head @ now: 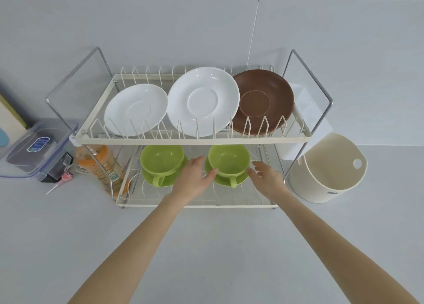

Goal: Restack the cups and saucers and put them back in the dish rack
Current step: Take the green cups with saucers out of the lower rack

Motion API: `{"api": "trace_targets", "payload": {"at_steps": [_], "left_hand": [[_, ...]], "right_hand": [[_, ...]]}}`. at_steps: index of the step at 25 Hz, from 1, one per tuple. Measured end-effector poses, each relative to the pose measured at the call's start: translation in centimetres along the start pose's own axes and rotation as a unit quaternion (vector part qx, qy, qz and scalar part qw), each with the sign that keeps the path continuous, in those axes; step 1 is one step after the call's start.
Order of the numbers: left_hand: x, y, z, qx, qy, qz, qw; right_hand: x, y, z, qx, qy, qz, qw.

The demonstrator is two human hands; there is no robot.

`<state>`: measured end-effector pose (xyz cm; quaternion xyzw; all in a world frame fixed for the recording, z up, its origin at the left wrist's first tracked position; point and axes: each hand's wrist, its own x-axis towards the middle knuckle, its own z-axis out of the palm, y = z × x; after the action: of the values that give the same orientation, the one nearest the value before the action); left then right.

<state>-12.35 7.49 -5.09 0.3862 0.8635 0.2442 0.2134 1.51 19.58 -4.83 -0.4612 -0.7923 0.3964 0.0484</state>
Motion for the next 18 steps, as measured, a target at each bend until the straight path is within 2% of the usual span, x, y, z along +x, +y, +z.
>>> {"api": "trace_targets", "payload": {"at_steps": [3,10,12,14,18], "left_hand": [[1.8,0.1,0.5,-0.057,-0.006,-0.026,0.998],[4.1,-0.1,1.6,-0.078,-0.017,-0.066,0.995],[4.3,-0.1,1.5,-0.165,-0.042,-0.124,0.978],[4.1,0.2,1.3,-0.287,-0.077,-0.179,0.938],[3.2,0.5,0.5,-0.346,-0.061,-0.180,0.919]], "right_hand": [[1.6,0.4,0.2,0.057,0.001,0.045,0.997],[3.8,0.8,1.5,0.159,-0.025,0.114,0.980],[4.2,0.7,1.3,0.209,-0.038,0.151,0.965],[4.4,0.4,1.0,0.264,-0.063,0.174,0.947],[3.5,-0.2,0.8,0.285,-0.084,0.170,0.939]]}}
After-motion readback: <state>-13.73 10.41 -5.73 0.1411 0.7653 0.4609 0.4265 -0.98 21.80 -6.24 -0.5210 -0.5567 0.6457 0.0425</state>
